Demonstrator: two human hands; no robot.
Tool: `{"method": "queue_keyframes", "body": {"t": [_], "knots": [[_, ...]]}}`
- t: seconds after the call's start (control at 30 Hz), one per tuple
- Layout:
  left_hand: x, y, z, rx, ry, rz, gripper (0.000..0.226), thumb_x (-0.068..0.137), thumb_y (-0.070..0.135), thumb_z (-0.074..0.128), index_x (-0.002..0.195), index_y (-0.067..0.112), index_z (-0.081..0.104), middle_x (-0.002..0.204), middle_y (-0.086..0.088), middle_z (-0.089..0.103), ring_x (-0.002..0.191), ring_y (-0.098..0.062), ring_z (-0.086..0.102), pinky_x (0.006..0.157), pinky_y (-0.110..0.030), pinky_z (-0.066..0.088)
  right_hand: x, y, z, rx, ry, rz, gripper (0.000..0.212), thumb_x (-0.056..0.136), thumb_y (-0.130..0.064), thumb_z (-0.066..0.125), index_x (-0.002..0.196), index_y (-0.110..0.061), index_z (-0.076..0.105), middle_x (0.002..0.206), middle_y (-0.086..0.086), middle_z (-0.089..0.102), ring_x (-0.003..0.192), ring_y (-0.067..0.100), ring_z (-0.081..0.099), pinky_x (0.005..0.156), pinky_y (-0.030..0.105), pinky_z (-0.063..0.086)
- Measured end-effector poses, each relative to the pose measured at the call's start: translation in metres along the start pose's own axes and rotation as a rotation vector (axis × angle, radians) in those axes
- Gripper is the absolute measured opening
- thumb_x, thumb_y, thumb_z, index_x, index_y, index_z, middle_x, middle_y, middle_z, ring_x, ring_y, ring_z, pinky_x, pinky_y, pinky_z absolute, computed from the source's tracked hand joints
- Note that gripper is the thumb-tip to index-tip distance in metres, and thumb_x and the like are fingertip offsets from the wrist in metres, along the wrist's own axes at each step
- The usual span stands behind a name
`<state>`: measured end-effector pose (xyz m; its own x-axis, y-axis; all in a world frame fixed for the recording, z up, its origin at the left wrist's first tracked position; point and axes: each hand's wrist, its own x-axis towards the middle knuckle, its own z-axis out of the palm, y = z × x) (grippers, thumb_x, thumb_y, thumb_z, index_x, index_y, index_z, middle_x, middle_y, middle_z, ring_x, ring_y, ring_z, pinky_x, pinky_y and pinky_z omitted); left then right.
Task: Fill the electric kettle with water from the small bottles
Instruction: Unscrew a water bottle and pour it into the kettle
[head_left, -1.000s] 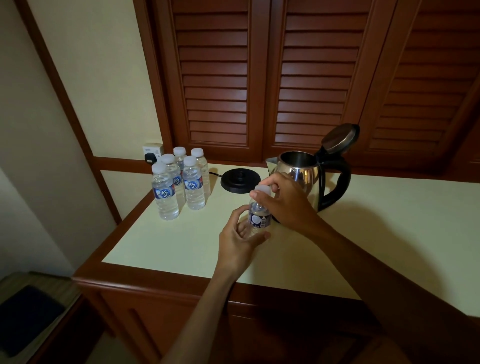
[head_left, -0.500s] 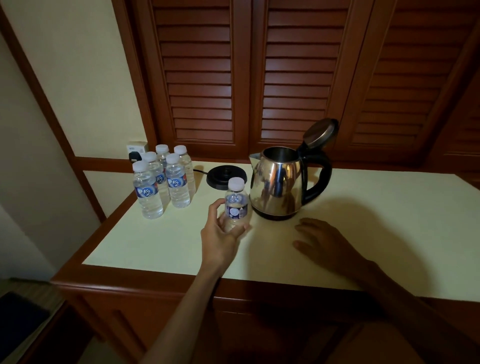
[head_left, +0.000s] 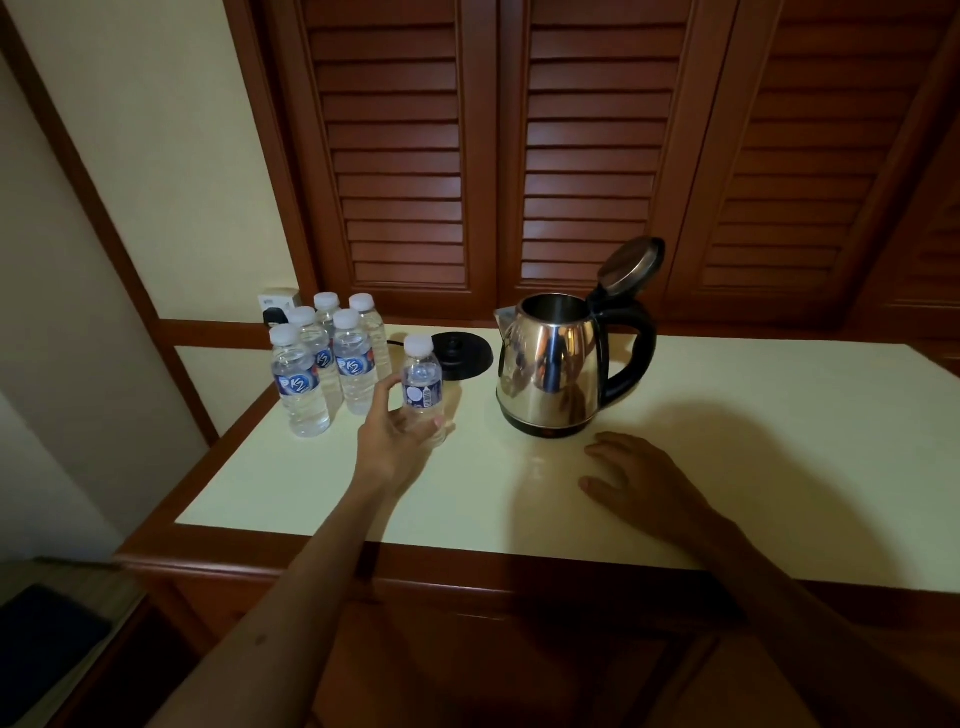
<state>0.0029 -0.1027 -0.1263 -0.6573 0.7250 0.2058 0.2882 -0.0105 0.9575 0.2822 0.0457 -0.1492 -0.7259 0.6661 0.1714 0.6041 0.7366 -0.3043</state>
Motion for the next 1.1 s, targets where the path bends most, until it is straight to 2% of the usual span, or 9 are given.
{"method": "queue_keyframes", "body": {"t": [0.13,0.3,0.43,0.53,0.63,0.77,0.87,1.0,1.1], "knots": [[-0.009,0.008,0.016,-0.08,-0.043,-0.008,0.063,0.084,0.006,0.075,0.133,0.027,0.043,0.105,-0.004,0.071,0.091,-0.008,0.068,0.06,-0.013,0.053,-0.001,-0.003,0.0,-0.008,-0.014,0.008,0.058,0.091,-0.057,0.049,0.139,-0.025,0.047,0.15,-0.004,0.038,0.138,0.014,0.031,0.115,0.036,0.026],[-0.029,0.013,0.051,-0.104,-0.219,0.009,0.064,0.082,0.01,0.078,0.131,0.036,0.045,0.1,-0.001,0.075,0.092,-0.015,0.072,0.077,-0.029,0.06,-0.004,-0.007,-0.008,0.292,0.051,0.116,0.047,0.089,-0.044,0.06,0.132,-0.025,0.054,0.138,-0.005,0.051,0.12,0.009,0.046,0.101,0.025,0.033],[-0.04,0.019,0.089,-0.103,-0.352,0.067,0.064,0.083,0.017,0.078,0.132,0.04,0.043,0.1,0.0,0.075,0.09,-0.013,0.071,0.077,-0.026,0.059,-0.012,-0.005,-0.02,0.415,0.13,0.174,0.04,0.087,-0.038,0.066,0.125,-0.029,0.058,0.123,-0.014,0.054,0.11,0.002,0.048,0.095,0.021,0.036],[-0.043,0.024,0.123,-0.122,-0.458,0.109,0.065,0.083,0.011,0.077,0.135,0.031,0.044,0.114,0.001,0.072,0.098,-0.01,0.07,0.085,-0.027,0.058,-0.026,0.009,-0.031,0.478,0.096,0.17,0.043,0.085,-0.032,0.07,0.126,-0.032,0.057,0.121,-0.016,0.055,0.11,0.0,0.05,0.09,0.018,0.04],[-0.046,0.031,0.162,-0.075,-0.525,0.243,0.065,0.083,0.014,0.077,0.138,0.025,0.045,0.122,0.007,0.068,0.104,-0.006,0.068,0.089,-0.026,0.056,-0.04,0.031,-0.042,0.52,0.091,0.179,0.047,0.082,-0.03,0.074,0.126,-0.028,0.057,0.121,-0.01,0.06,0.111,0.003,0.055,0.088,0.021,0.048],[-0.048,0.044,0.219,-0.054,-0.547,0.284,0.065,0.08,0.022,0.08,0.126,0.052,0.043,0.102,0.007,0.071,0.088,-0.008,0.068,0.079,-0.021,0.055,-0.058,0.068,-0.054,0.545,0.153,0.239,0.056,0.079,-0.028,0.077,0.129,-0.021,0.055,0.119,-0.008,0.062,0.105,0.007,0.06,0.083,0.022,0.051],[-0.05,0.055,0.266,-0.015,-0.629,0.284,0.065,0.081,0.019,0.078,0.133,0.039,0.045,0.096,0.002,0.072,0.088,-0.014,0.069,0.077,-0.019,0.053,-0.072,0.105,-0.065,0.622,0.207,0.309,0.058,0.076,-0.03,0.079,0.128,-0.02,0.056,0.116,-0.002,0.066,0.103,0.015,0.064,0.086,0.032,0.054],[-0.042,0.067,0.333,0.016,-0.72,0.274,0.069,0.078,0.035,0.077,0.14,0.032,0.046,0.098,0.003,0.072,0.091,-0.014,0.069,0.081,-0.024,0.055,-0.084,0.16,-0.086,0.467,0.275,0.322,0.056,0.078,-0.026,0.078,0.127,-0.014,0.054,0.113,-0.001,0.066,0.094,0.008,0.064,0.075,0.01,0.047],[-0.03,0.076,0.387,0.002,-0.746,0.205,0.071,0.08,0.025,0.079,0.142,0.034,0.046,0.092,0.001,0.073,0.094,-0.017,0.069,0.084,-0.029,0.054,-0.085,0.213,-0.108,0.382,0.284,0.348,0.061,0.077,-0.028,0.079,0.13,-0.012,0.053,0.116,0.001,0.066,0.094,0.011,0.062,0.083,0.022,0.052]]}}
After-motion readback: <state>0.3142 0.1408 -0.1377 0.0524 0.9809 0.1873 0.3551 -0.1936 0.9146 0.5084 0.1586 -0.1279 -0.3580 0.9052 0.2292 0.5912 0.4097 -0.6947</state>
